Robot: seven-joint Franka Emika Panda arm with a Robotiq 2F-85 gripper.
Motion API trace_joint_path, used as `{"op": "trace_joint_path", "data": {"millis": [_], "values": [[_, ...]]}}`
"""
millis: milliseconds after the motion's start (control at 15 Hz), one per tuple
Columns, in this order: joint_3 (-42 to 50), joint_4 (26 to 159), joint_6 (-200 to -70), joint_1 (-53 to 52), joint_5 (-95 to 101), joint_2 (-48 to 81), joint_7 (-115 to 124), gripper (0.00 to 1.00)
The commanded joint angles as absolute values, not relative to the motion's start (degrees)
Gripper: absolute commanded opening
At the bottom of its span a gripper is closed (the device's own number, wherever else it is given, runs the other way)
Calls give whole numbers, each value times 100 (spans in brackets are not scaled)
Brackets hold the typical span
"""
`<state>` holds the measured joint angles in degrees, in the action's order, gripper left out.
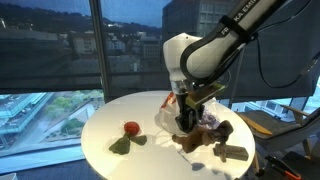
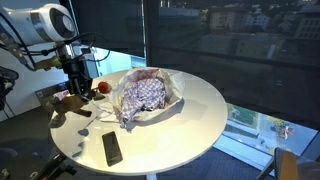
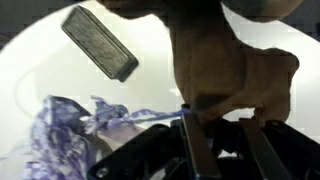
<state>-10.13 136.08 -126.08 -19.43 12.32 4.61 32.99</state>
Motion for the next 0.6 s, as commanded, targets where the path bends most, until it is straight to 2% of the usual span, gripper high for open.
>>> {"op": "trace_joint_path", "data": {"millis": [0,267,533], "values": [[-1085,13900,-11646,-1791,1956,-262,4200,3],[-1158,13990,-10605,-1528,2524,-659,4999,3],[-1077,14084,-10264,-1125,3602,-821,5642,3]]}}
